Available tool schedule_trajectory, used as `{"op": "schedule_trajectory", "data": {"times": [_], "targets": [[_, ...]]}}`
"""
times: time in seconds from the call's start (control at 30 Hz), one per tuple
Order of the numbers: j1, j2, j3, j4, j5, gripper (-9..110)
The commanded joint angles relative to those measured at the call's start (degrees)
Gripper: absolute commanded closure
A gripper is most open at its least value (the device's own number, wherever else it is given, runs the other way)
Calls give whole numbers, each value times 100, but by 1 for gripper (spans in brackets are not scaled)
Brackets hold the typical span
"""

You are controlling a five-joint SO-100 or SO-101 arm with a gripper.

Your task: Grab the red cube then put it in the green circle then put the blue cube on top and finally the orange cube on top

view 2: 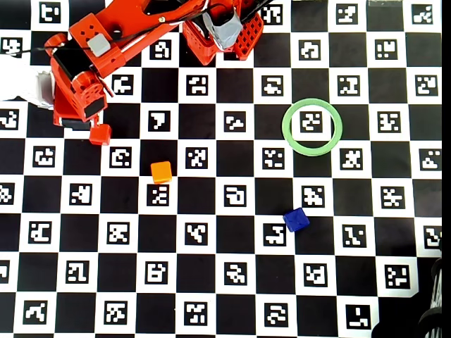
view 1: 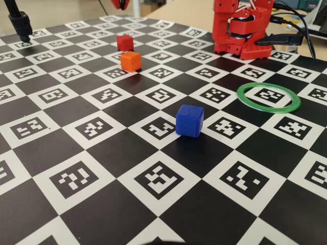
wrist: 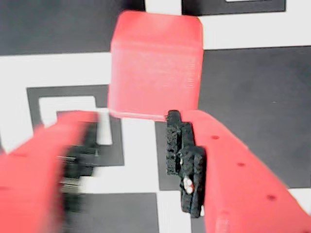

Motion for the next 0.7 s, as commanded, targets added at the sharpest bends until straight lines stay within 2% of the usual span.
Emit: {"op": "schedule_trajectory", "data": {"times": [0.0, 0.27, 0.67], "targets": [[35, 343, 88, -229, -35, 73], [62, 562, 809, -642, -272, 60], [114, 650, 1547, -1195, -413, 58]]}}
